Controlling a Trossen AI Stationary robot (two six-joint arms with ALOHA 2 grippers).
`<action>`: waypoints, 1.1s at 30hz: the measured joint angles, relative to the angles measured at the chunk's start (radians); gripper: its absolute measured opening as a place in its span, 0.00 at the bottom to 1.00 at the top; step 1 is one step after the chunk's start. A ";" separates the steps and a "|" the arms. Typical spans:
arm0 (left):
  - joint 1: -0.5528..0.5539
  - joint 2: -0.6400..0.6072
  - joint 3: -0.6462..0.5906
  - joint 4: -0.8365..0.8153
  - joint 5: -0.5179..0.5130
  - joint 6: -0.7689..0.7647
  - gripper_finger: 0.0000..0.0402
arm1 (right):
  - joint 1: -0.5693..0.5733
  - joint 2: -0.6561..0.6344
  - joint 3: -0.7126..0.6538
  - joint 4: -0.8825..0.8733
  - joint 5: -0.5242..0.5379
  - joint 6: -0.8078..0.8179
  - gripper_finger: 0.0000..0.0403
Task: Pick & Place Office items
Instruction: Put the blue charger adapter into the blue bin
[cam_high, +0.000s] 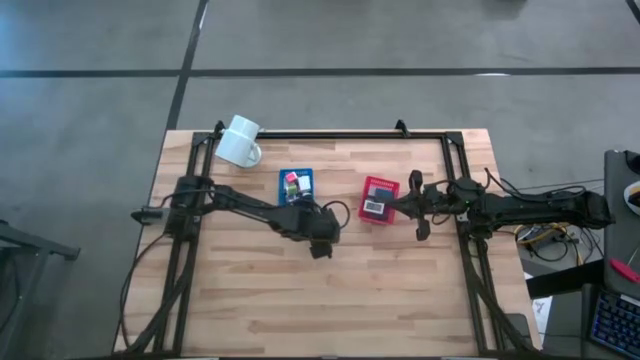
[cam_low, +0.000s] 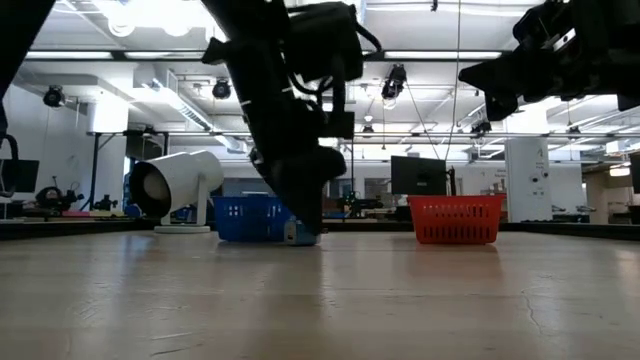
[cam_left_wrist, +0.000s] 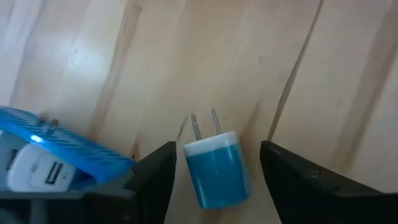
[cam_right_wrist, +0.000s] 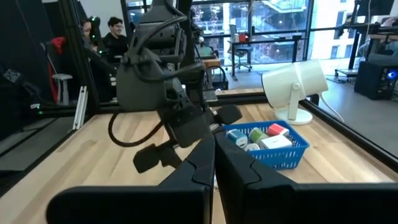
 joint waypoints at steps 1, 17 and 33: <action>0.002 0.005 0.004 -0.005 0.003 -0.002 0.59 | 0.000 0.000 0.000 -0.003 0.000 -0.001 0.02; 0.028 0.013 -0.038 0.048 0.056 0.059 0.47 | 0.000 -0.001 -0.001 -0.018 0.000 -0.004 0.02; -0.016 -0.098 -0.048 0.027 0.131 0.284 0.33 | 0.000 0.001 -0.001 -0.021 0.001 -0.008 0.02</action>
